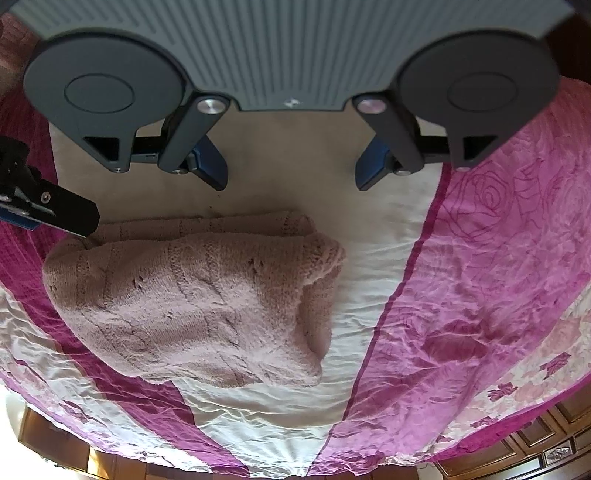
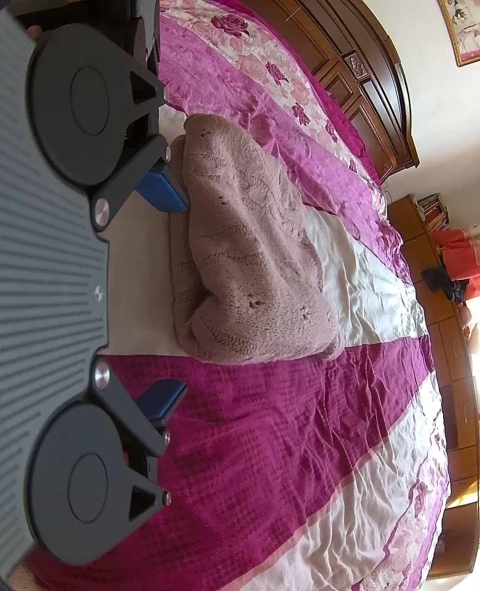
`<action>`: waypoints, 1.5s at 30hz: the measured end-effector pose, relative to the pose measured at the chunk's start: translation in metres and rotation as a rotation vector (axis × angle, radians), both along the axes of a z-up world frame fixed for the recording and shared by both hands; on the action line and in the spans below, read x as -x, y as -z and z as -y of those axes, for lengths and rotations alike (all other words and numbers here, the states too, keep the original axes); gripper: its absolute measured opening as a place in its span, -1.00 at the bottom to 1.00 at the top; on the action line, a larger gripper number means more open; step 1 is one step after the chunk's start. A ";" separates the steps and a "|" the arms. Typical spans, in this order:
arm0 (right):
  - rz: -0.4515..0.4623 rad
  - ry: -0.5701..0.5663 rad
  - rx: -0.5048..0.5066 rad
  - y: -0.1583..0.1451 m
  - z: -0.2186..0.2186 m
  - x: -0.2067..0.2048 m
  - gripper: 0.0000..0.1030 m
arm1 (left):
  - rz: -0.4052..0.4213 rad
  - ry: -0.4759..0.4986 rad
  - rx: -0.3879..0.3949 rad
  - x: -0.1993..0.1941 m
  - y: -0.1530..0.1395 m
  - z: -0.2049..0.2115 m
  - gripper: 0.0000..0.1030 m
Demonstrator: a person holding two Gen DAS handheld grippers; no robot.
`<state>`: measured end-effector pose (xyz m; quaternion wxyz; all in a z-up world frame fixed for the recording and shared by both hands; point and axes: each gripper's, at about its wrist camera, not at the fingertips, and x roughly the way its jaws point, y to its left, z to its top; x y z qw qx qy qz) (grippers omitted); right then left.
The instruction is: Fold small clothes
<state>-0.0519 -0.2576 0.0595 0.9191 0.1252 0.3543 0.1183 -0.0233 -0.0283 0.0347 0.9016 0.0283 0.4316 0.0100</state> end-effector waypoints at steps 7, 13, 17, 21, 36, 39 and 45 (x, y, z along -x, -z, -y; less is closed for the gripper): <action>0.000 0.000 0.000 0.000 0.000 0.000 0.94 | 0.004 -0.005 0.004 0.000 -0.001 -0.001 0.51; 0.000 0.000 -0.001 0.000 0.000 0.000 0.94 | 0.002 -0.006 0.002 0.000 -0.001 -0.001 0.50; -0.001 0.000 -0.001 0.000 -0.001 0.000 0.94 | 0.002 -0.007 0.003 0.000 -0.001 -0.001 0.51; -0.001 0.000 -0.001 0.000 -0.001 0.000 0.94 | 0.002 -0.008 0.003 0.001 -0.001 -0.002 0.50; -0.001 0.000 -0.002 0.000 0.000 0.000 0.94 | 0.002 -0.008 0.003 0.001 -0.001 -0.001 0.50; -0.002 -0.002 -0.002 0.000 -0.001 0.001 0.94 | 0.002 -0.008 0.003 0.001 -0.001 -0.001 0.50; -0.003 -0.002 -0.002 0.000 -0.003 0.001 0.94 | 0.001 -0.008 0.003 0.001 -0.001 -0.001 0.50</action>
